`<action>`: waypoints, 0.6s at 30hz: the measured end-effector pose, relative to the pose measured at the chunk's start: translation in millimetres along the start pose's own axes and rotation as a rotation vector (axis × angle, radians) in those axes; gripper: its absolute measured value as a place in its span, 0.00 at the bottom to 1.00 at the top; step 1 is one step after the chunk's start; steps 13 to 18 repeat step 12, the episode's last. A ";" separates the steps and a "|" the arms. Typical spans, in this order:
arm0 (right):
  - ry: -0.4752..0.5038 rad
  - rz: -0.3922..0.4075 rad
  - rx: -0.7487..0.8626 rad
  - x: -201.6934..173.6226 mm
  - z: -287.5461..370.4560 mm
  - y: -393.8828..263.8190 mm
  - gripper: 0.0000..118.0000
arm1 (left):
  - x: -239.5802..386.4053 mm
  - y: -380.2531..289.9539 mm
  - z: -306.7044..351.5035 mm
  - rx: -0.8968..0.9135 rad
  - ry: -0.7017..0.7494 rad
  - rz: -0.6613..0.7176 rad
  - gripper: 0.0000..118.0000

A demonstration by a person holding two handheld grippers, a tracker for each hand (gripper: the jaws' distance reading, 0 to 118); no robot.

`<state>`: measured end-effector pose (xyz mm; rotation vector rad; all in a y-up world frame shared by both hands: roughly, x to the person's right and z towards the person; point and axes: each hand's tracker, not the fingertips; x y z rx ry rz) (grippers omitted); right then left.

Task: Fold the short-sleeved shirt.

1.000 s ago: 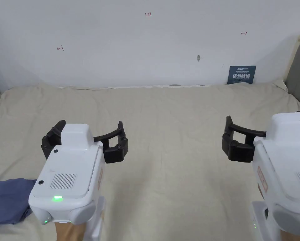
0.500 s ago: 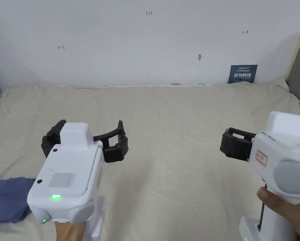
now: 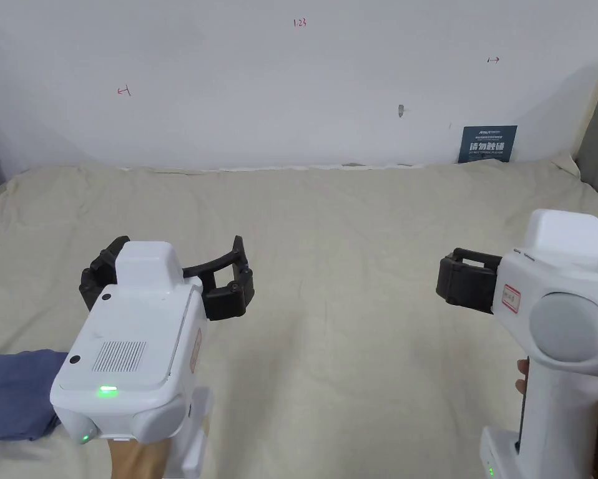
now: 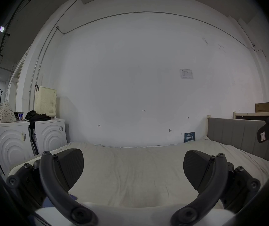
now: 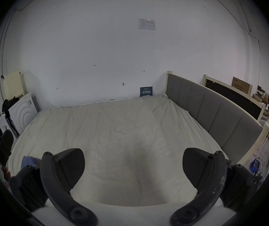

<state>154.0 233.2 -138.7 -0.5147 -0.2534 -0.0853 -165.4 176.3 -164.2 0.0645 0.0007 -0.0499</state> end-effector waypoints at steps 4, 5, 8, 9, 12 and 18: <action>-0.013 -0.009 0.030 1.0 -3.6 -2.6 1.00 | -0.9 0.1 0.5 0.001 0.001 0.000 1.00; -0.021 -0.007 0.034 2.2 -4.5 -2.4 1.00 | -1.1 -0.1 0.5 0.000 0.000 0.000 1.00; 0.003 -0.009 0.021 3.7 -6.3 -3.6 1.00 | -1.3 -0.2 0.6 0.000 -0.001 -0.001 1.00; 0.002 -0.011 0.026 4.0 -6.5 -5.0 1.00 | -1.4 -0.5 0.6 0.001 -0.001 -0.002 1.00; 0.100 -0.032 0.085 7.0 -3.9 -8.1 1.00 | -1.8 -0.6 0.9 0.002 -0.001 -0.003 1.00; 0.100 -0.032 0.085 7.0 -3.9 -8.1 1.00 | -1.8 -0.6 0.9 0.002 -0.001 -0.003 1.00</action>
